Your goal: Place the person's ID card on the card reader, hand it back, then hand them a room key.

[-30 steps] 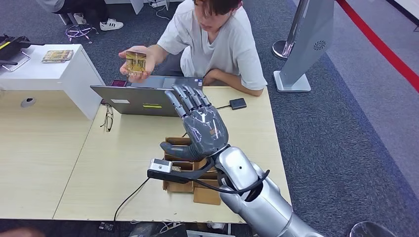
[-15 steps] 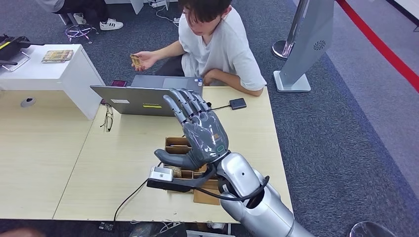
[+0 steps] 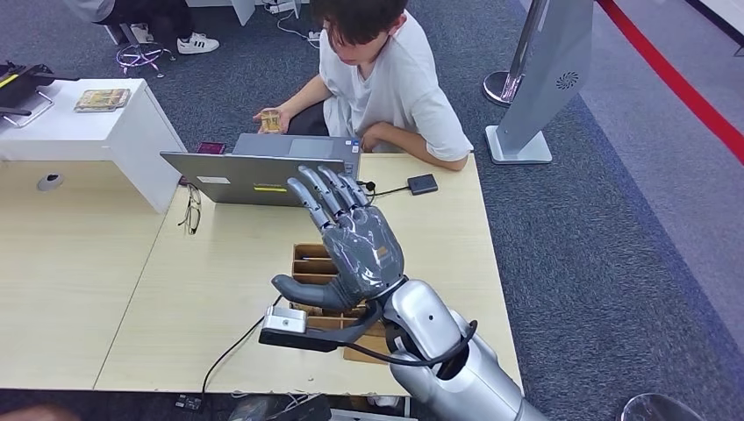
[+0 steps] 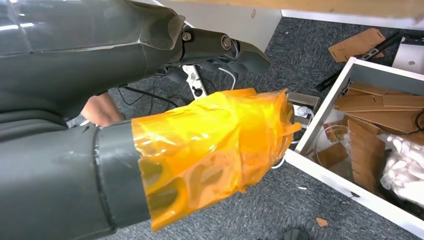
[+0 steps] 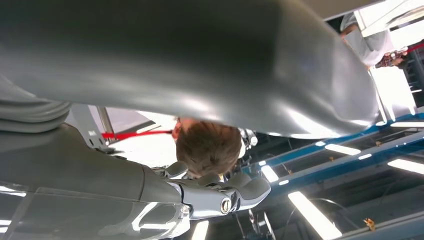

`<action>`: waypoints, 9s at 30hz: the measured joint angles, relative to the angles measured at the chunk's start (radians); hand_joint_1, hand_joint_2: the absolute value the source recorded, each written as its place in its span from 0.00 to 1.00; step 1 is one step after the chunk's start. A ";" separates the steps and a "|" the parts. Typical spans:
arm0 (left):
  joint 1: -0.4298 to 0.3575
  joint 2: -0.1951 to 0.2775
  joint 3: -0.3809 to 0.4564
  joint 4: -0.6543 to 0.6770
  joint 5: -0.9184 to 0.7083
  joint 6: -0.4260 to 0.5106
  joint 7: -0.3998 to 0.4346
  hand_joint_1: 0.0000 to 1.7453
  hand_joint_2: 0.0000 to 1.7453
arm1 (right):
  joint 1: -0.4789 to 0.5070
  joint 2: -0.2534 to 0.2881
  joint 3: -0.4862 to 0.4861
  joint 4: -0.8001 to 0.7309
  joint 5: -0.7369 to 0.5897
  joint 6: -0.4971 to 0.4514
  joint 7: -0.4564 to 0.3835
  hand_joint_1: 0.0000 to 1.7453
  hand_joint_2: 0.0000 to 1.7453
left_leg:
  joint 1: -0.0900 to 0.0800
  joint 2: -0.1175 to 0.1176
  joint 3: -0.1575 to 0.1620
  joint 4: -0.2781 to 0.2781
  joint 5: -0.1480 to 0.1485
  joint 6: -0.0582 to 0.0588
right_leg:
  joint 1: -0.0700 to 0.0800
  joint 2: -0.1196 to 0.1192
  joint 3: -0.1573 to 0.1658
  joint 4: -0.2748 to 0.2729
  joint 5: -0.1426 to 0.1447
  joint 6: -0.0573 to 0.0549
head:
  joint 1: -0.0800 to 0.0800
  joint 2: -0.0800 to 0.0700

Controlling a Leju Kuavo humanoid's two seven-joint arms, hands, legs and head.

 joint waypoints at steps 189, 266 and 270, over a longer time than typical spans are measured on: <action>-0.061 -0.141 0.557 0.555 0.247 0.520 -0.349 0.00 0.00 | 0.321 -0.099 -0.124 0.120 -0.017 -0.181 -0.115 0.06 1.00 | -0.003 -0.024 0.014 -0.011 0.007 -0.003 | -0.003 -0.026 0.017 -0.005 -0.004 0.004 | 0.000 0.000; -0.035 0.058 0.946 0.803 0.234 0.505 -0.735 0.00 0.00 | 0.347 -0.187 -0.098 0.103 -0.058 -0.288 -0.164 0.00 1.00 | 0.007 0.002 -0.004 -0.006 0.005 -0.008 | 0.007 -0.001 -0.005 -0.002 0.003 -0.009 | 0.000 0.000; -0.042 0.037 0.943 0.806 0.198 0.520 -0.690 0.00 0.00 | 0.347 -0.183 -0.099 0.104 -0.033 -0.276 -0.139 0.00 1.00 | 0.007 0.002 -0.004 -0.005 0.005 -0.008 | 0.006 -0.001 -0.005 -0.002 0.003 -0.009 | 0.000 0.000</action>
